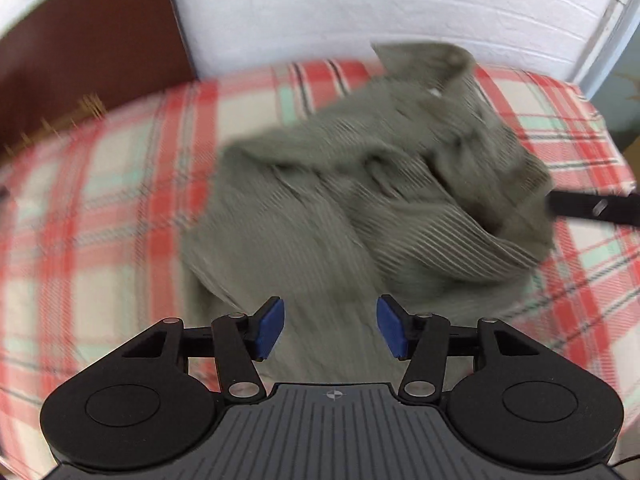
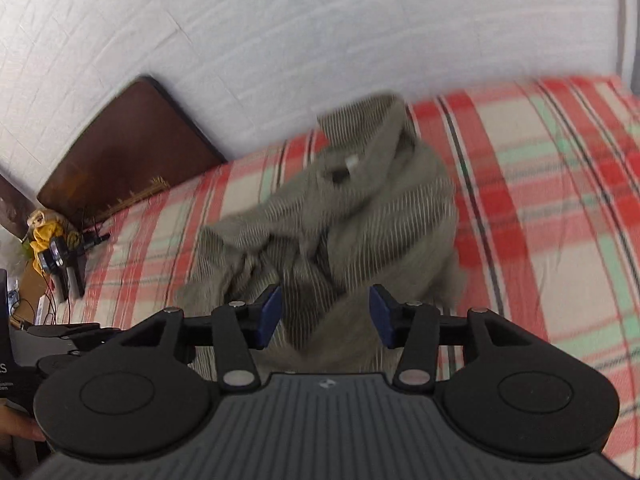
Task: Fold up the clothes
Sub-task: 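Open both grippers and drop the shirt onto the bed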
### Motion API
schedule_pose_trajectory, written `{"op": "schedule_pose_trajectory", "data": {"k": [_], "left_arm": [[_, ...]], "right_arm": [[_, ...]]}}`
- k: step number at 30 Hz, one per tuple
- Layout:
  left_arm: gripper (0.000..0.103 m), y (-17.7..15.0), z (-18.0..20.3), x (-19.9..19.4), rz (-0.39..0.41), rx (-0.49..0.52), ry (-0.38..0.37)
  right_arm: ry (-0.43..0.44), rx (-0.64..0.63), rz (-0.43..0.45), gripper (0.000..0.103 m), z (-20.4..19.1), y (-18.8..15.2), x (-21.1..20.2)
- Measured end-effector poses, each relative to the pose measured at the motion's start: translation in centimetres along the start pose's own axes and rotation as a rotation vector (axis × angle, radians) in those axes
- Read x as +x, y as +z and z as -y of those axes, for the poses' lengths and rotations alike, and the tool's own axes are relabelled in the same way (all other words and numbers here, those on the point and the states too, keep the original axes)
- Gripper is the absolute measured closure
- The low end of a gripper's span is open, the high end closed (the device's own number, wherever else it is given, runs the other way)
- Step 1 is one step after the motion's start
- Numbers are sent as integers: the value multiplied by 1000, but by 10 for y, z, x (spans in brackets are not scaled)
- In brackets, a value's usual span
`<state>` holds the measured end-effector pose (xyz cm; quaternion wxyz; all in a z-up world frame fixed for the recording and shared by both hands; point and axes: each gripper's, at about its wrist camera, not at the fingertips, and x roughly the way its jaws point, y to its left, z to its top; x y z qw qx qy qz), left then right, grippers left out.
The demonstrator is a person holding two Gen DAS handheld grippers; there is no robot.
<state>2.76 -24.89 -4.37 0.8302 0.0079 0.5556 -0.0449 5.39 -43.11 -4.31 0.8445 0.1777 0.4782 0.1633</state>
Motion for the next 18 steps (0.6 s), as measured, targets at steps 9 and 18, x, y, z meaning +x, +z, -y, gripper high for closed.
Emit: {"op": "schedule_pose_trajectory", "data": {"k": [9,18], "left_arm": [[38,-3,7,25,-23,-84,24],[53,-7,9,15,12,-114,-20]], "right_arm": [[2,32,-33,50,9,-26,-12],[-2,17,-43,50,13,-30,-14]]}}
